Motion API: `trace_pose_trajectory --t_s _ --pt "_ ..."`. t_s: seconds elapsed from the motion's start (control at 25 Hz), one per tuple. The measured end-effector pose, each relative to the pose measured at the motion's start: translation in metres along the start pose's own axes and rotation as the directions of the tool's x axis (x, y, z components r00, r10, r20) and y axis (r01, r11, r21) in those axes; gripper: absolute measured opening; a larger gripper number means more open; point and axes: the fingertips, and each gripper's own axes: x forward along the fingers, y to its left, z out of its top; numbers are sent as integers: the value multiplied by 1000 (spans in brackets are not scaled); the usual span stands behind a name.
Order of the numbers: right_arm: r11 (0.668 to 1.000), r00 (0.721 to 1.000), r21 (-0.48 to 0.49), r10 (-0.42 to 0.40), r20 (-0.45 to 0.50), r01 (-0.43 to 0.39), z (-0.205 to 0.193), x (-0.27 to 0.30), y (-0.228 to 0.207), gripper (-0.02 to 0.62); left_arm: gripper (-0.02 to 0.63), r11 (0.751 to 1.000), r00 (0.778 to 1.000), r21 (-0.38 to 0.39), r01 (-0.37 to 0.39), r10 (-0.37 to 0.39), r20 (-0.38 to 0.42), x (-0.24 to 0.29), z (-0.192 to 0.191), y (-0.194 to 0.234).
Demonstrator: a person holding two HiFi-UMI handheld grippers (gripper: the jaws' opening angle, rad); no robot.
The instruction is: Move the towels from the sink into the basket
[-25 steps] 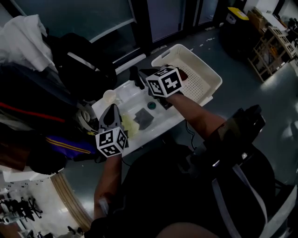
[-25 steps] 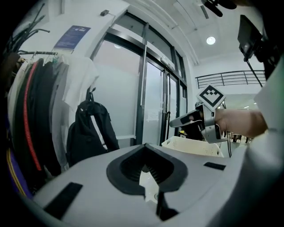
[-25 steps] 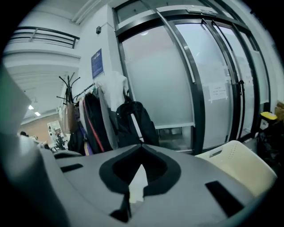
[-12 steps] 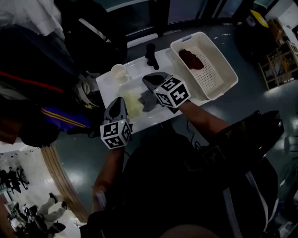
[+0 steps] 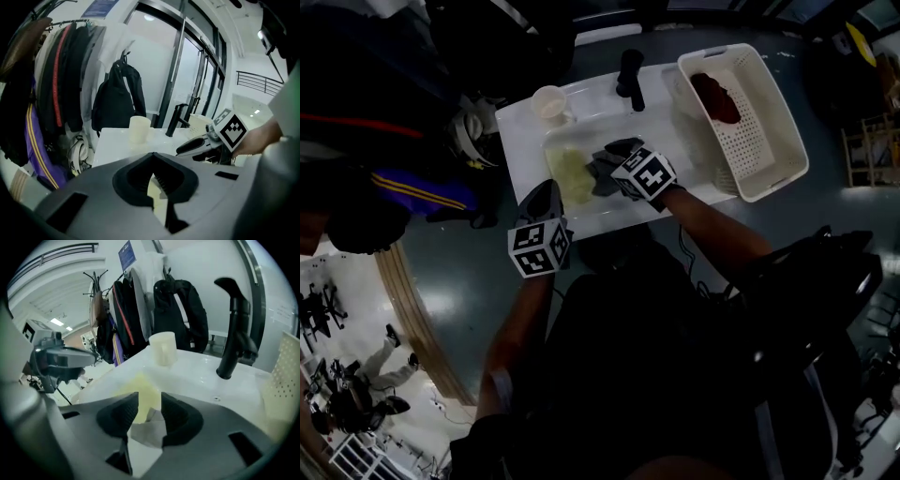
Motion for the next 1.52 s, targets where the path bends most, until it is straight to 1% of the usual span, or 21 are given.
trace_pose_trajectory --t_s 0.16,0.24,0.32,0.4,0.52,0.64,0.76,0.88,0.96,1.0,1.04,1.12,1.2,1.24,1.28,1.36,1.4,1.52 --pt "999 994 -19 24 -111 -27 -36 27 -6 211 8 1000 997 10 -4 5 -71 16 -22 -4" --pt "999 987 -27 25 -159 -30 -54 39 -9 223 8 1000 994 -5 -17 16 -105 21 -34 -6" --pt "998 977 -34 39 -210 -48 -70 51 -13 250 8 1000 992 -21 -10 7 -128 27 -42 -9" --pt "997 966 -44 52 -254 -66 -81 61 -17 277 8 1000 989 -15 -1 -2 -147 32 -47 -13" --pt "993 949 -70 67 -308 -93 -95 76 -22 297 8 1000 986 -21 -21 17 -168 37 -53 -10" --pt "988 937 -99 76 -340 -115 -104 90 -29 308 8 998 985 -48 -45 36 -171 40 -55 -6" --pt "983 929 -133 74 -362 -129 -114 98 -31 310 8 998 988 -37 -55 50 -143 36 -48 -6" --pt "974 929 -182 58 -365 -133 -117 100 -29 307 8 997 990 -38 -61 56 -129 30 -43 -5" --pt "973 930 -190 56 -362 -133 -115 99 -30 306 8 996 989 -37 -79 74 -128 26 -42 -3" --pt "971 931 -195 58 -362 -136 -115 98 -29 303 8 995 988 -35 -94 88 -128 24 -43 -2" --pt "969 930 -200 62 -361 -143 -115 98 -28 280 8 994 987 -32 -104 99 -130 22 -45 -2" --pt "966 928 -207 73 -366 -158 -116 99 -23 182 8 995 986 -18 -100 97 -133 18 -49 -4" --pt "964 921 -207 77 -381 -167 -119 100 -19 133 8 997 989 11 -79 79 -125 17 -49 -10" --pt "963 917 -212 74 -392 -168 -120 100 -19 93 8 997 990 21 -72 74 -119 17 -47 -11" --pt "960 913 -223 66 -402 -168 -121 99 -19 67 8 997 991 23 -69 72 -113 16 -45 -11" --pt "957 914 -245 45 -403 -156 -120 95 -19 59 8 997 992 17 -72 74 -101 14 -41 -8" --pt "959 921 -243 40 -387 -144 -116 92 -19 57 8 997 993 19 -69 71 -95 12 -40 -7" --pt "975 948 -196 42 -315 -109 -99 82 -14 54 8 998 995 37 -53 56 -78 6 -33 -5"
